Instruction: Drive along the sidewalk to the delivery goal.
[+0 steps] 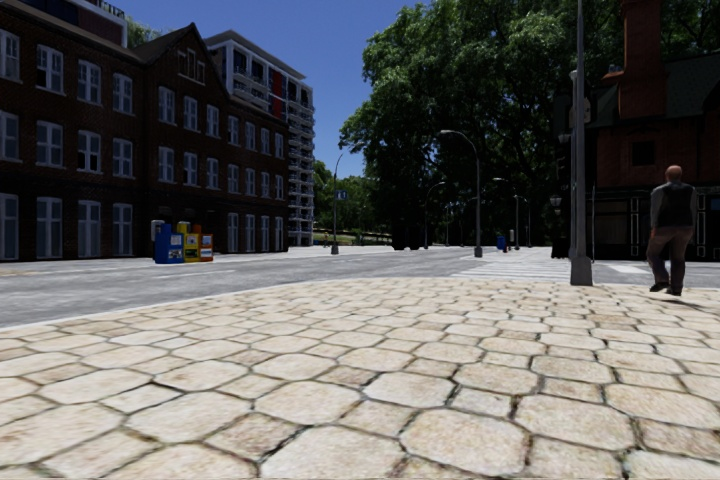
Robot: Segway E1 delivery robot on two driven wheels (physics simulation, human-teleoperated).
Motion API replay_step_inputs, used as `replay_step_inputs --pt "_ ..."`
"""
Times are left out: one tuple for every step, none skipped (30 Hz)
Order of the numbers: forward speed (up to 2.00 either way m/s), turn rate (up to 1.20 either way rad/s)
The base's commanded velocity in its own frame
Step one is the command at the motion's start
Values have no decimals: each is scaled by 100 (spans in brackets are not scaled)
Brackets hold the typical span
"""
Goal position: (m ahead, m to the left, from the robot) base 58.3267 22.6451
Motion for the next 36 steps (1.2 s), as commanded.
replay_step_inputs --pt "198 0" --pt "198 0" --pt "198 0" --pt "198 0" --pt "198 0" --pt "198 -8" --pt "198 -20" --pt "198 -25" --pt "198 -25" --pt "198 -27" --pt "198 -28" --pt "198 -28" --pt "198 -28" --pt "198 -25" --pt "198 -8" --pt "198 0" --pt "198 0" --pt "198 0" --pt "198 0" --pt "198 0" --pt "198 0" --pt "198 0" --pt "198 0" --pt "198 0" --pt "198 0" --pt "198 -10" --pt "198 -23" --pt "198 -28" --pt "198 -30" --pt "198 -30" --pt "198 -31" --pt "198 -31" --pt "198 -32" --pt "198 -32" --pt "198 -32" --pt "198 -32"
